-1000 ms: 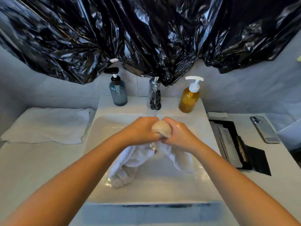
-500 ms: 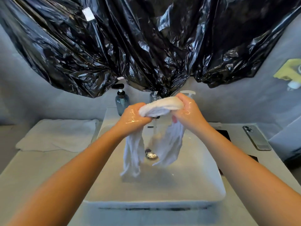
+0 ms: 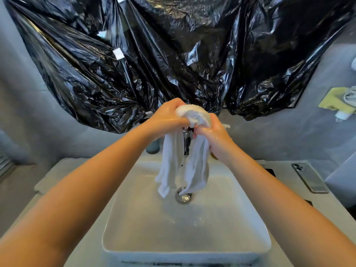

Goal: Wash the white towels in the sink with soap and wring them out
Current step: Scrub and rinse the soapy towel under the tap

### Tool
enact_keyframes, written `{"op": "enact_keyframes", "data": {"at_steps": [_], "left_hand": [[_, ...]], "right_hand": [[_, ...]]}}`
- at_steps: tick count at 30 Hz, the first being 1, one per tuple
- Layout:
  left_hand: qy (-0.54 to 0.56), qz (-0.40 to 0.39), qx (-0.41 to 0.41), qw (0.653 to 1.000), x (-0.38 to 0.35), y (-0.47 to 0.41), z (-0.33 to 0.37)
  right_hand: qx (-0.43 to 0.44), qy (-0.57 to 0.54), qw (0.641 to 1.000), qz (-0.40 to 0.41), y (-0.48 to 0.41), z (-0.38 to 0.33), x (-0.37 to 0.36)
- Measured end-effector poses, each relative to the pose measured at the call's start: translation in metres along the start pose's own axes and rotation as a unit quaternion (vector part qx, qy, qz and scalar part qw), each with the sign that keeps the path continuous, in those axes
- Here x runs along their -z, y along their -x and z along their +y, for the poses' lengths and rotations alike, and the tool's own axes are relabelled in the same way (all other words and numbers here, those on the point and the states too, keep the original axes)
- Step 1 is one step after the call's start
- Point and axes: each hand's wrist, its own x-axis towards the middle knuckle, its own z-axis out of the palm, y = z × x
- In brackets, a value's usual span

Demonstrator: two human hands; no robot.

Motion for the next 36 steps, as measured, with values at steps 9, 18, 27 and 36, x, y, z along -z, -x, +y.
{"op": "enact_keyframes", "data": {"at_steps": [9, 18, 27, 36], "left_hand": [[0.313, 0.106, 0.068, 0.941, -0.037, -0.014, 0.011], [0.430, 0.126, 0.076, 0.891, -0.069, -0.013, 0.046], [0.400, 0.132, 0.034, 0.907, -0.032, 0.009, -0.008], [0.271, 0.139, 0.229, 0.925, -0.032, 0.095, -0.159]], "right_hand": [[0.035, 0.011, 0.998, -0.057, 0.005, 0.059, -0.018], [0.005, -0.010, 0.999, 0.048, 0.016, 0.094, -0.032], [-0.095, 0.009, 0.994, 0.061, 0.013, 0.135, 0.001], [-0.040, 0.081, 0.996, 0.014, 0.004, 0.111, 0.008]]}}
